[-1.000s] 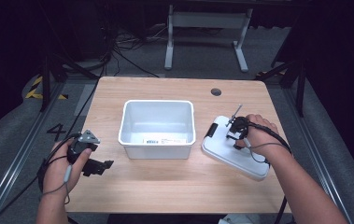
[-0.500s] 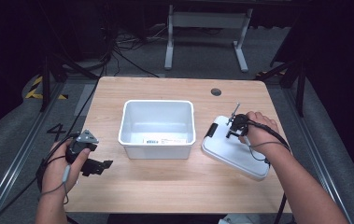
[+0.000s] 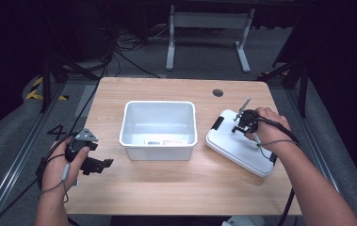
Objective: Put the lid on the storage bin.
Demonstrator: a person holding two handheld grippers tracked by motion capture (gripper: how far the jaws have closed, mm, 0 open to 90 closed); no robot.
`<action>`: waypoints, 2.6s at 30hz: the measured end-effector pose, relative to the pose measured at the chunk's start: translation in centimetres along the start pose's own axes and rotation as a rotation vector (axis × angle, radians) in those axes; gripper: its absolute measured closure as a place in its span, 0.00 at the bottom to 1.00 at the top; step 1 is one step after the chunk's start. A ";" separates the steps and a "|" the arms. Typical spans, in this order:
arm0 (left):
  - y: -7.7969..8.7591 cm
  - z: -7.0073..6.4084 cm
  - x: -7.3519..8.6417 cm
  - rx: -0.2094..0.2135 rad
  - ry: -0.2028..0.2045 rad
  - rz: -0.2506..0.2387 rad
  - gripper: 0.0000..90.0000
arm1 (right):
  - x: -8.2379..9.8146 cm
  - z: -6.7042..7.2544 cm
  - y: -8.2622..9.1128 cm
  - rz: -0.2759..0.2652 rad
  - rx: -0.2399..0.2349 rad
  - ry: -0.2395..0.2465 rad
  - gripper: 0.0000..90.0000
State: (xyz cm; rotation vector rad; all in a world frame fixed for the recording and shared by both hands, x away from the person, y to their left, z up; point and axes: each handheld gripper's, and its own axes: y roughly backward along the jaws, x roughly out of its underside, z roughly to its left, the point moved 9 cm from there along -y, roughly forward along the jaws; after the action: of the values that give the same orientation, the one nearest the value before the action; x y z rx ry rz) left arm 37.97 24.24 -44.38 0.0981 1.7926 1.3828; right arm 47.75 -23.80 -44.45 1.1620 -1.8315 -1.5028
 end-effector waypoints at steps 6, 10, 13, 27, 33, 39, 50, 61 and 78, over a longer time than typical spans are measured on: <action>0.1 0.9 -0.5 0.004 0.021 -0.012 0.19 | -0.6 -0.6 2.5 -0.039 0.006 -0.014 0.95; -0.2 1.0 -0.6 0.006 0.025 -0.004 0.19 | -1.0 -1.1 3.9 -0.061 0.010 -0.017 0.95; -0.3 0.8 -0.6 0.009 0.031 -0.003 0.19 | -1.4 -1.5 4.9 -0.074 0.024 -0.012 0.95; -0.8 0.8 -0.8 0.010 0.033 0.011 0.19 | -3.1 -1.8 9.1 -0.129 0.047 -0.002 0.95; -1.3 0.3 -0.9 0.013 0.014 0.030 0.19 | -3.7 -1.9 10.4 -0.148 0.054 0.019 0.95; -0.9 0.4 -0.7 0.009 0.022 0.020 0.19 | -4.4 -1.6 11.7 -0.161 0.061 0.045 0.95; 0.0 0.4 0.7 -0.004 0.033 0.007 0.19 | -7.8 -0.1 13.9 -0.217 0.058 0.128 0.95; 1.0 0.4 2.5 -0.013 0.073 0.012 0.19 | -11.7 1.8 14.6 -0.243 0.036 0.214 0.95; 0.8 0.4 3.1 -0.010 0.076 0.020 0.19 | -17.3 5.1 15.3 -0.291 0.016 0.333 0.95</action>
State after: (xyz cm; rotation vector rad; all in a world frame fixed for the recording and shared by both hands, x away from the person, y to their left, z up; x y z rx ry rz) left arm 35.98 26.48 -45.47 0.0595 1.8513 1.4264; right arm 47.93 -5.95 -28.90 1.6331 -1.5022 -1.3428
